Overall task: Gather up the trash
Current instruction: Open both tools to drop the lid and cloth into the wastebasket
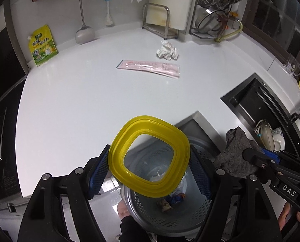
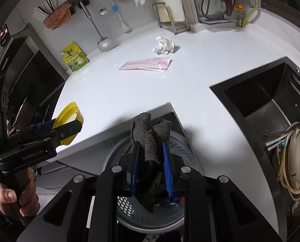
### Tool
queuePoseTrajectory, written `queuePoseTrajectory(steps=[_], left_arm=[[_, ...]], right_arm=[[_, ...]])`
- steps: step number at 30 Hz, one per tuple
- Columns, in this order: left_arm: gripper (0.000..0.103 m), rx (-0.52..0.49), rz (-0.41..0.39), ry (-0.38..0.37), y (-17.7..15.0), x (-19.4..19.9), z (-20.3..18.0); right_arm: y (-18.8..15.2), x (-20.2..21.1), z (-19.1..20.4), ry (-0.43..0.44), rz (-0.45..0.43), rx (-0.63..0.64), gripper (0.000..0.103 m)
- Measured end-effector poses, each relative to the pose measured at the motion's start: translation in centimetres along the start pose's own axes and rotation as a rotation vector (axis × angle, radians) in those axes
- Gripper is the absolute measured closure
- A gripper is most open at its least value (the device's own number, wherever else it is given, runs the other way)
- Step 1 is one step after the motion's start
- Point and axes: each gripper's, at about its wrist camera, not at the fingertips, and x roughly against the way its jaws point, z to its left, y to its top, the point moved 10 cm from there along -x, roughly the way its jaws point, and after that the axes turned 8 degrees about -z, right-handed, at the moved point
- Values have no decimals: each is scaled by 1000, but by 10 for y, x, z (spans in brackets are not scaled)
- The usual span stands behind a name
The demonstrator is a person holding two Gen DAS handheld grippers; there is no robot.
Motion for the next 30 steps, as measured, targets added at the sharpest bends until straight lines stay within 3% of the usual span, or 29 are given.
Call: queuePoseTrajectory(steps=[8,30], left_arm=[[30,-3,52,-7,-27,-4,-11],[29,-5,104,-4,-44,-7,-10]], right_arm=[[-18,-6,2,20,33,5,81],[-35,-16,9,22,90,54,79]])
